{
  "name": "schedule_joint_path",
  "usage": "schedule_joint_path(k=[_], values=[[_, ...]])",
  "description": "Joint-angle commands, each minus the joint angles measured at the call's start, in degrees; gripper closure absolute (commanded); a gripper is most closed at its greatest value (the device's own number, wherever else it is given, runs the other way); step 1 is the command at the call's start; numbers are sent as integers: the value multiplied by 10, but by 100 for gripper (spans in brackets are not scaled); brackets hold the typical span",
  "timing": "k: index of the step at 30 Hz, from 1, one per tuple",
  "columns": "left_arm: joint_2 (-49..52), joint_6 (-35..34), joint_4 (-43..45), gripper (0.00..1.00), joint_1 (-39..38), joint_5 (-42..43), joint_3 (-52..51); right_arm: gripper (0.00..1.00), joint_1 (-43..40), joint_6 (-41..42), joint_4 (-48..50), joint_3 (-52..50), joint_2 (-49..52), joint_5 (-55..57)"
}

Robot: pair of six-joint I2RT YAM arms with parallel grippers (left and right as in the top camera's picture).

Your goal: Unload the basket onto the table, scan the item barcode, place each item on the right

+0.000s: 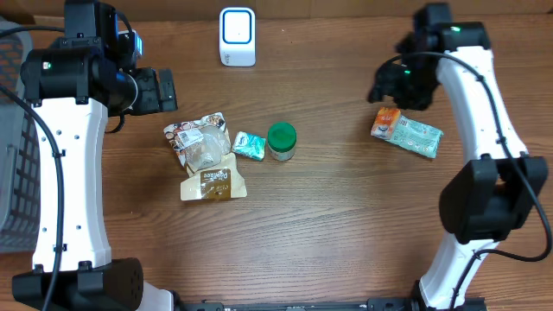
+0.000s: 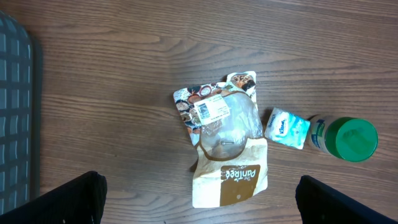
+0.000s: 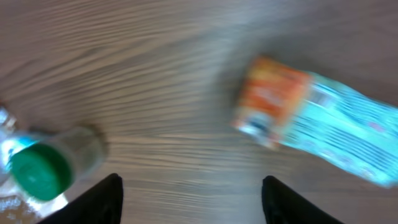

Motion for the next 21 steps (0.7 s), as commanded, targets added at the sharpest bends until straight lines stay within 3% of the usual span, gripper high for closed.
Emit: schedule_joint_path(k=[1, 9, 15, 19, 21], values=[[2, 10, 0, 0, 0, -2, 8, 29, 61, -14, 12, 13, -4, -18], [2, 10, 0, 0, 0, -2, 8, 22, 193, -5, 86, 8, 2, -9], [2, 10, 0, 0, 0, -2, 8, 15, 250, 117, 103, 7, 33, 41], [2, 10, 0, 1, 0, -2, 8, 0, 269, 193, 99, 7, 55, 53], [2, 10, 0, 0, 0, -2, 8, 0, 274, 228, 93, 6, 63, 75]])
